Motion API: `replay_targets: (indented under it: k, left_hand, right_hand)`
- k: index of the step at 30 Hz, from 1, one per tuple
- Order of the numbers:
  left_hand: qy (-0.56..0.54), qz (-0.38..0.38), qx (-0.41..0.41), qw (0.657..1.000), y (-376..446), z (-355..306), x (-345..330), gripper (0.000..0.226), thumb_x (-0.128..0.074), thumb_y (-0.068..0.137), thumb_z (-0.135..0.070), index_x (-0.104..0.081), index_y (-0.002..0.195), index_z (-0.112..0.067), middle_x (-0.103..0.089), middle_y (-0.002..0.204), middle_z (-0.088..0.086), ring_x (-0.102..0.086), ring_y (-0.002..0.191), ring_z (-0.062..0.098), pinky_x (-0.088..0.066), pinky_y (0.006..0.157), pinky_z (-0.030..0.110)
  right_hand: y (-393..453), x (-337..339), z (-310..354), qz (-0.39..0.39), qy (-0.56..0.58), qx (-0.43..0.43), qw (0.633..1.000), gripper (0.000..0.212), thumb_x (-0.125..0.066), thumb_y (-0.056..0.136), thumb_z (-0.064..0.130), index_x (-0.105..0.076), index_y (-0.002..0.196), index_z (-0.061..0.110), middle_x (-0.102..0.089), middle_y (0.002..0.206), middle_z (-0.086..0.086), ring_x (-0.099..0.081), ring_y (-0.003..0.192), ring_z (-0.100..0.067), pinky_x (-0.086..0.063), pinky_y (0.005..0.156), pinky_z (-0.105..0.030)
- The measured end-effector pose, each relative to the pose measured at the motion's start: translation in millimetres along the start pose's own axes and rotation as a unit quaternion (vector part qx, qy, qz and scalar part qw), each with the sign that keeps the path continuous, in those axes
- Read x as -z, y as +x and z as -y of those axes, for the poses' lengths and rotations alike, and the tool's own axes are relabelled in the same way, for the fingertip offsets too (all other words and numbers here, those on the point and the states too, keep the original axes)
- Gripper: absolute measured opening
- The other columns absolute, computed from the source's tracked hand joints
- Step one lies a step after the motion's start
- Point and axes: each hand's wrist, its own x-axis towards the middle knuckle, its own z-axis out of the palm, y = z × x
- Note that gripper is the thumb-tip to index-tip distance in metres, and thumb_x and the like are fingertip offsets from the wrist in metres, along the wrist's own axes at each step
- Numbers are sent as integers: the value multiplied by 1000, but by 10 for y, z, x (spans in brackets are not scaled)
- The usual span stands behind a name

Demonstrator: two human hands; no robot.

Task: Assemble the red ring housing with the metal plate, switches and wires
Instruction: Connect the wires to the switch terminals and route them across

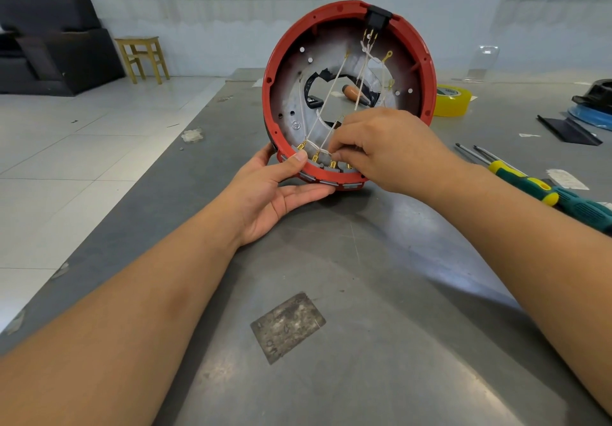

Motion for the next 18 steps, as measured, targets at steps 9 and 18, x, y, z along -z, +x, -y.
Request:
replay_targets:
  k: [9,18]
  left_hand:
    - [-23,-10,-9,1000,-7,-9,7,76,-74,86,-6,-40,153,-12,-70,123,34,-71,105,58,-66,77,49]
    - [-12,-39,-13,999,27,-9,11,64,-70,96,-4,-40,152,2,-67,128,35,-73,109,49,-65,80,47]
  right_hand:
    - [-26,-95,-11,-25,-23,-3,999,27,-50,104,29,-73,111,16,-68,107,-2,-60,102,-25,-51,86,-46]
    - [-135,-479,189,-172,-92,-6,981,46,-58,91,59,-69,114,21,-66,115,2,-59,112,-26,-40,96,-42]
